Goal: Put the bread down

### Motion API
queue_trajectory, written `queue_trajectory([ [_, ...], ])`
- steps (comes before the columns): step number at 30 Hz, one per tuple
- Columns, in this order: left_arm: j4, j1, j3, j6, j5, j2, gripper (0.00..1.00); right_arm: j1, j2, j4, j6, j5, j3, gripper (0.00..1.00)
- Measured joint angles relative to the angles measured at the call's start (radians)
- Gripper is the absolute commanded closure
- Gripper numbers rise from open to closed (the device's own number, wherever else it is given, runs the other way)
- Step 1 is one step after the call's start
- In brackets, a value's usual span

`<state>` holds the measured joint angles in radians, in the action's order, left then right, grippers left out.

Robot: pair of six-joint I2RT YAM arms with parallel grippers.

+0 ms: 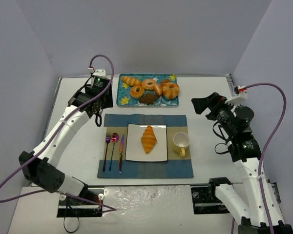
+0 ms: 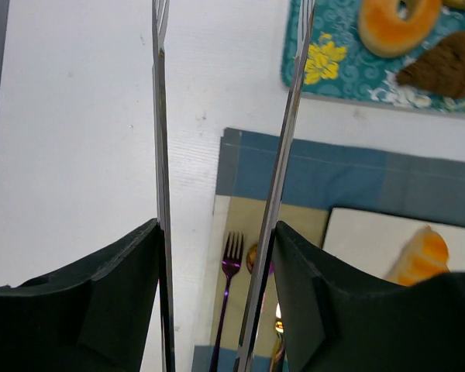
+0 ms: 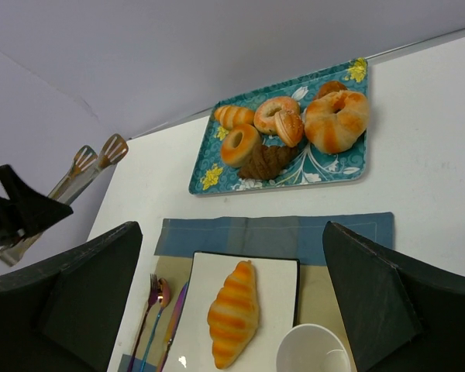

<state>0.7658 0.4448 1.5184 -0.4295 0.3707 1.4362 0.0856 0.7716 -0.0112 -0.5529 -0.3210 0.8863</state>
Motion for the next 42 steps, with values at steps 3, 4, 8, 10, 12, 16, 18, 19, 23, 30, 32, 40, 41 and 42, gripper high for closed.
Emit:
queue_trajectory([
  [3,-0.047,-0.109,0.001,0.013,-0.018,0.068,0.49,0.000,0.011,-0.008,0.000,-0.004,0.005,0.00],
  [4,-0.064,-0.143,0.001,0.017,-0.023,0.090,0.49,0.000,0.013,-0.008,0.000,-0.005,0.005,0.00],
  [8,-0.134,-0.247,0.001,0.033,-0.037,0.166,0.47,0.000,0.019,-0.010,-0.003,-0.009,0.005,0.00],
  [10,-0.172,-0.291,0.002,0.037,-0.052,0.207,0.45,0.000,0.020,-0.014,-0.005,-0.010,0.005,0.00],
  [12,-0.204,-0.333,0.007,0.041,-0.069,0.258,0.41,0.000,0.021,-0.020,-0.005,-0.009,0.005,0.00],
  [16,-0.259,-0.401,0.012,0.044,-0.114,0.376,0.38,0.000,0.021,-0.031,-0.005,-0.009,0.005,0.00],
  [18,-0.270,-0.428,0.012,0.044,-0.137,0.429,0.37,0.000,0.020,-0.032,-0.005,-0.009,0.005,0.00],
  [19,-0.274,-0.438,0.012,0.044,-0.149,0.453,0.37,0.000,0.020,-0.032,-0.005,-0.009,0.005,0.00],
  [23,-0.279,-0.467,0.021,0.044,-0.207,0.531,0.37,0.000,0.018,-0.032,-0.005,-0.009,0.003,0.00],
  [30,-0.281,-0.506,0.032,0.042,-0.281,0.607,0.37,0.000,0.016,-0.036,-0.007,-0.009,-0.015,0.00],
  [32,-0.281,-0.510,0.032,0.036,-0.293,0.612,0.36,0.000,0.016,-0.037,-0.008,-0.009,-0.019,0.00],
  [40,-0.280,-0.510,0.032,0.020,-0.338,0.613,0.29,0.000,0.016,-0.037,-0.008,-0.010,-0.023,0.00],
  [41,-0.280,-0.510,0.032,0.017,-0.343,0.613,0.29,0.000,0.016,-0.037,-0.008,-0.010,-0.024,0.00],
  [42,-0.279,-0.510,0.032,0.014,-0.348,0.613,0.29,0.000,0.016,-0.037,-0.008,-0.010,-0.024,0.00],
])
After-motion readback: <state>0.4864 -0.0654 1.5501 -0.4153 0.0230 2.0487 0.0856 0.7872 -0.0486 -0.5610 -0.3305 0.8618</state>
